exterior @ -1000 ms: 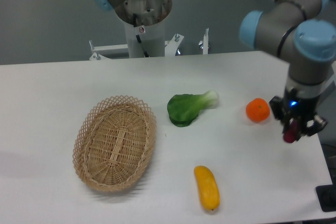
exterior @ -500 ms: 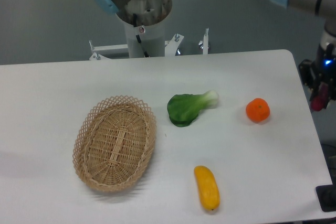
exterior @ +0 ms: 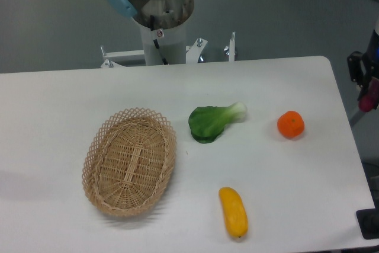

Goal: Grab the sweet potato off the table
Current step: 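Carry the sweet potato away from the table, out of the workspace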

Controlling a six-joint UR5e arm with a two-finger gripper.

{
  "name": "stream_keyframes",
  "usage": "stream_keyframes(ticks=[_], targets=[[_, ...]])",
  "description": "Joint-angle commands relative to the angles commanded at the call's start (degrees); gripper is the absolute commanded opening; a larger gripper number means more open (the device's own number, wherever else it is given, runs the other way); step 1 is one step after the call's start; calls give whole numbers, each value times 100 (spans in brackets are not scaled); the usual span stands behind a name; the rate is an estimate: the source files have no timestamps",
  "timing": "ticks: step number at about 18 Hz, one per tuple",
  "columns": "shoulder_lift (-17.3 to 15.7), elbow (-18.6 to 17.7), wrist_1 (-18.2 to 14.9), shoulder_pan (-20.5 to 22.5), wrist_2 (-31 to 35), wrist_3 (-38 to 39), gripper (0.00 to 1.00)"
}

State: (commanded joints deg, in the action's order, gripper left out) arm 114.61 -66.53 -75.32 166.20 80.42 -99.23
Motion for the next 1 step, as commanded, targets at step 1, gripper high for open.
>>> stream_keyframes(ticks=[1], targets=[[0, -9, 0, 0, 0, 0, 27]])
